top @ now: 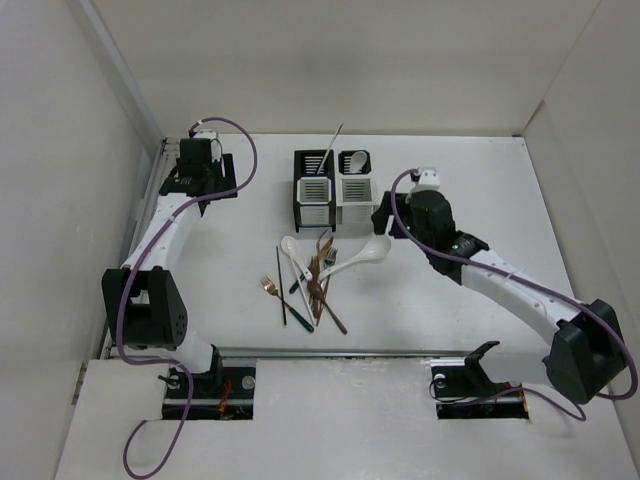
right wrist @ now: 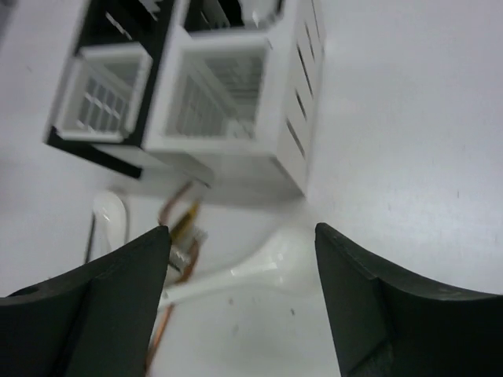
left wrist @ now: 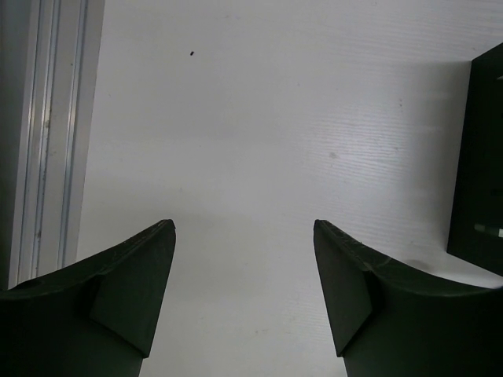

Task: Sort the eating utensils into containers

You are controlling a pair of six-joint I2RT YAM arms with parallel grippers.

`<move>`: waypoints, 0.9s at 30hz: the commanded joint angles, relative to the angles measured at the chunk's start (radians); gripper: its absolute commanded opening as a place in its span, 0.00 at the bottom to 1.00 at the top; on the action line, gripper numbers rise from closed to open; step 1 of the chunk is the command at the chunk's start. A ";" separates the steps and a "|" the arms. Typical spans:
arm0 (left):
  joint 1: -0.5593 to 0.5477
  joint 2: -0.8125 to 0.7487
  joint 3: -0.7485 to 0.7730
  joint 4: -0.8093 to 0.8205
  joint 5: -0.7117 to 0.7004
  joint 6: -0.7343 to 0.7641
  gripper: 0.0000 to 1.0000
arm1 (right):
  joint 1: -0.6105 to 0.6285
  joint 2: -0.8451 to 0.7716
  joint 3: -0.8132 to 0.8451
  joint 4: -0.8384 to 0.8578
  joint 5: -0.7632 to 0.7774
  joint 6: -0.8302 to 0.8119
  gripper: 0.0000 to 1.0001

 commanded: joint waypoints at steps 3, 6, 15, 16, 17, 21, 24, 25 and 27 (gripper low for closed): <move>-0.005 -0.067 -0.011 0.015 0.030 -0.021 0.68 | -0.044 -0.054 -0.146 -0.089 -0.078 0.154 0.72; -0.005 -0.076 -0.020 0.015 0.030 -0.021 0.68 | -0.068 -0.022 -0.147 -0.121 -0.115 0.164 0.66; -0.005 -0.127 -0.042 0.024 0.039 -0.021 0.68 | -0.009 0.192 0.134 -0.541 0.013 0.618 0.66; -0.005 -0.127 -0.051 0.033 0.039 -0.030 0.68 | 0.011 0.204 0.134 -0.541 0.013 0.663 0.66; -0.014 -0.136 -0.051 0.033 0.039 -0.030 0.68 | 0.022 0.216 0.134 -0.532 -0.004 0.704 0.66; -0.033 -0.159 -0.051 0.044 0.039 -0.030 0.68 | 0.056 0.311 0.134 -0.465 -0.073 0.891 0.66; -0.043 -0.168 -0.060 0.044 0.030 -0.021 0.68 | 0.080 0.347 0.123 -0.423 -0.136 0.974 0.66; -0.043 -0.179 -0.060 0.044 0.020 -0.021 0.68 | 0.091 0.359 0.123 -0.402 -0.136 1.002 0.66; -0.043 -0.188 -0.069 0.044 0.011 -0.021 0.68 | 0.091 0.359 0.088 -0.370 -0.148 1.026 0.68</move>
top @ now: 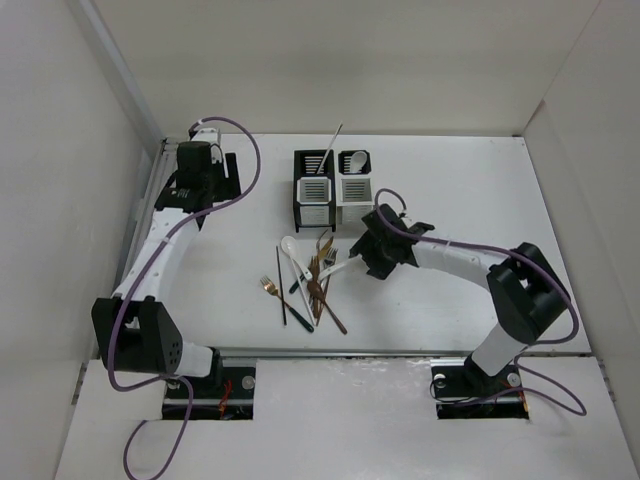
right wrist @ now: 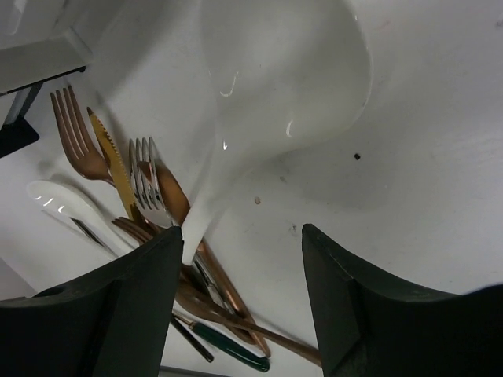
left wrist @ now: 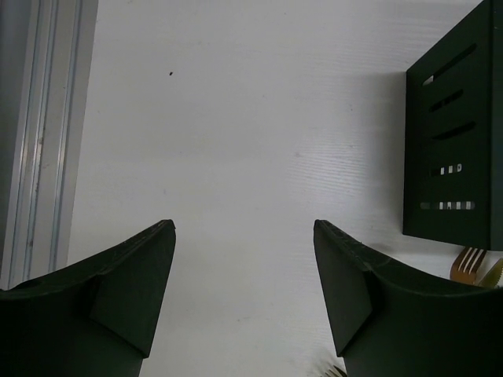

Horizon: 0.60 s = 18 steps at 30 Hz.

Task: Sort the eating utensils into containers

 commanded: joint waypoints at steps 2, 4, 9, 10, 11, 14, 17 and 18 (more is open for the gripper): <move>0.000 -0.065 -0.025 0.030 -0.020 0.004 0.68 | 0.022 -0.012 -0.046 0.141 -0.035 0.162 0.68; 0.000 -0.065 -0.025 0.030 -0.029 0.004 0.68 | 0.022 -0.012 -0.079 0.187 -0.035 0.190 0.68; 0.000 -0.074 -0.025 0.040 -0.029 0.004 0.68 | 0.022 0.051 -0.069 0.230 -0.026 0.212 0.68; 0.000 -0.074 -0.025 0.040 -0.029 0.004 0.68 | 0.022 0.051 -0.069 0.230 -0.026 0.212 0.68; 0.000 -0.074 -0.034 0.040 -0.029 0.004 0.68 | 0.022 0.064 -0.069 0.245 -0.026 0.221 0.65; 0.000 -0.074 -0.034 0.040 -0.029 0.004 0.70 | 0.022 0.089 -0.040 0.245 0.002 0.221 0.61; 0.000 -0.083 -0.034 0.040 -0.039 0.004 0.70 | 0.022 0.118 -0.024 0.218 -0.007 0.232 0.57; 0.000 -0.083 -0.034 0.040 -0.039 0.004 0.70 | 0.022 0.118 -0.024 0.218 -0.007 0.245 0.57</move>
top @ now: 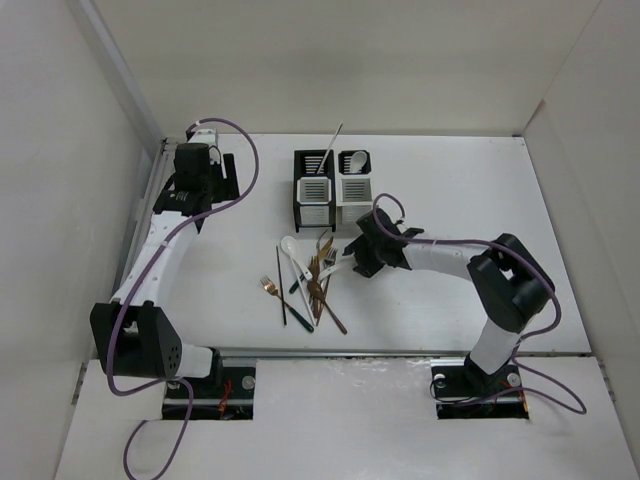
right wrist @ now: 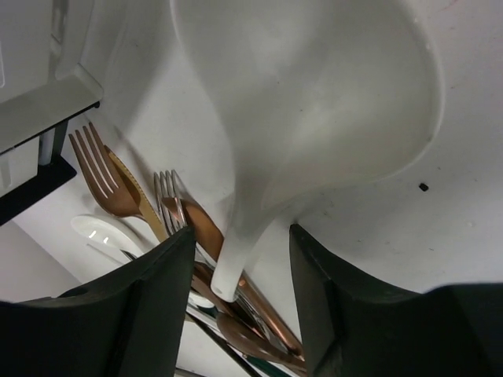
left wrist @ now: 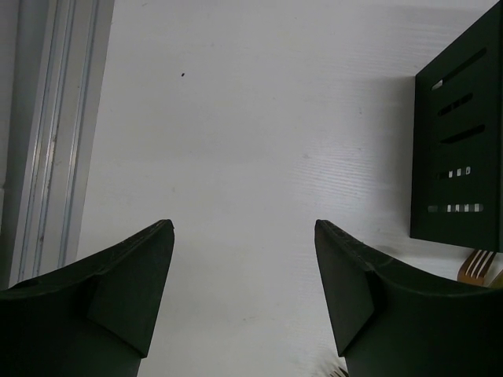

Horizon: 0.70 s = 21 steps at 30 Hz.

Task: Sort the eating utensils into containers

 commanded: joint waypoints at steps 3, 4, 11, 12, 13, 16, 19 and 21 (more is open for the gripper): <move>0.000 -0.047 -0.010 0.030 -0.025 0.002 0.70 | 0.006 0.032 0.020 0.026 0.009 0.077 0.52; 0.000 -0.047 -0.010 0.030 -0.025 0.002 0.70 | 0.006 0.032 0.020 0.026 0.008 0.078 0.50; 0.000 -0.047 -0.010 0.030 -0.043 0.002 0.70 | 0.006 0.085 0.002 0.026 -0.036 0.128 0.30; 0.000 -0.047 -0.010 0.030 -0.043 0.002 0.70 | -0.003 0.096 0.002 0.035 -0.045 0.143 0.27; 0.000 -0.047 -0.010 0.030 -0.043 0.002 0.70 | -0.003 0.096 -0.009 0.035 -0.056 0.143 0.24; 0.000 -0.047 -0.010 0.030 -0.043 0.002 0.71 | -0.015 0.096 -0.031 0.044 -0.056 0.153 0.12; 0.000 -0.047 -0.010 0.030 -0.043 0.002 0.71 | -0.034 0.087 -0.052 0.044 -0.056 0.153 0.00; 0.000 -0.047 -0.010 0.030 -0.043 0.002 0.71 | -0.034 0.070 -0.078 0.044 -0.042 0.153 0.00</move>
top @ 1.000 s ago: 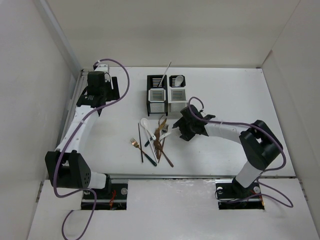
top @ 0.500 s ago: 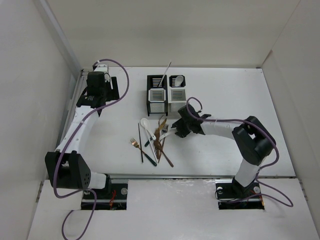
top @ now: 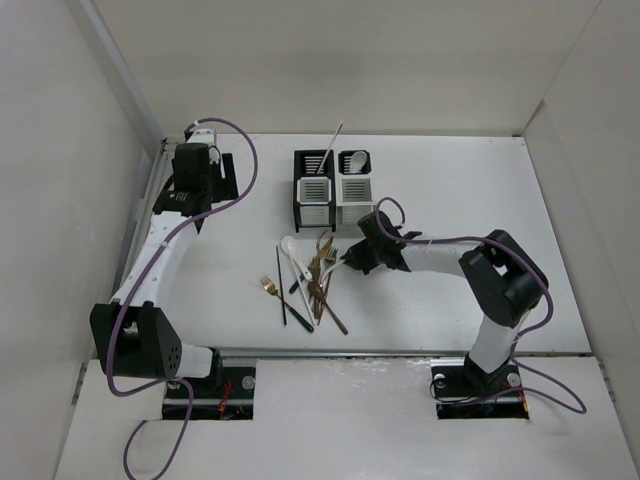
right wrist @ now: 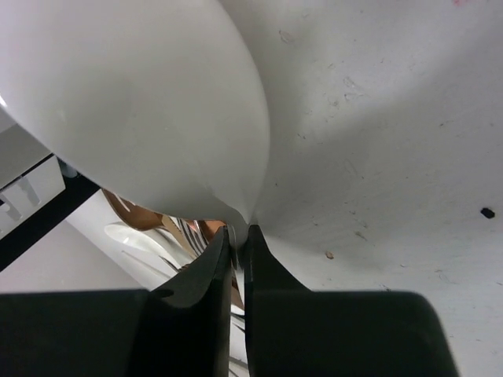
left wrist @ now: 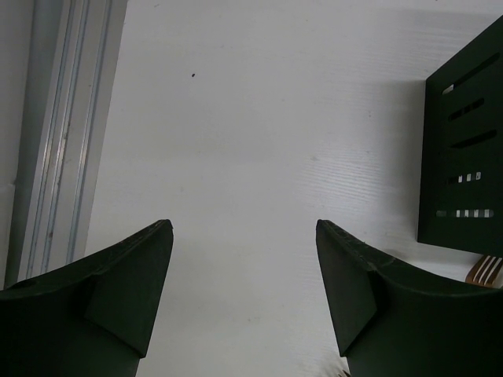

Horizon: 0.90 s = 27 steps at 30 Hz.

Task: Sort the eating utensils into containers

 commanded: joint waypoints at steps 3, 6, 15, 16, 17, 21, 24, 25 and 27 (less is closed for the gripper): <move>0.000 -0.044 -0.010 0.030 -0.013 0.001 0.71 | -0.025 -0.060 -0.106 -0.065 0.077 -0.005 0.00; 0.011 -0.034 -0.010 0.030 -0.013 0.001 0.71 | -0.025 -0.173 -0.130 -0.065 0.171 -0.094 0.00; 0.039 -0.007 -0.010 0.030 0.007 0.001 0.71 | -0.025 -0.436 -0.177 -0.020 0.339 -0.318 0.00; 0.039 -0.007 -0.010 0.030 0.007 0.001 0.71 | -0.025 -0.436 -0.189 -0.020 0.350 -0.318 0.00; 0.039 0.002 0.000 0.021 0.007 0.001 0.71 | -0.025 -0.450 -0.200 -0.020 0.350 -0.327 0.00; 0.039 0.013 0.009 0.021 0.007 0.001 0.71 | -0.025 -0.491 -0.176 0.054 0.350 -0.491 0.00; 0.039 0.022 0.020 0.012 0.007 0.001 0.71 | 0.008 -0.537 -0.080 0.173 0.336 -0.862 0.00; 0.049 0.031 0.020 0.012 0.007 0.001 0.71 | 0.008 -0.557 -0.046 0.182 0.336 -0.948 0.00; 0.060 0.041 0.030 0.012 0.018 0.001 0.71 | 0.022 -0.566 0.013 0.213 0.301 -1.166 0.00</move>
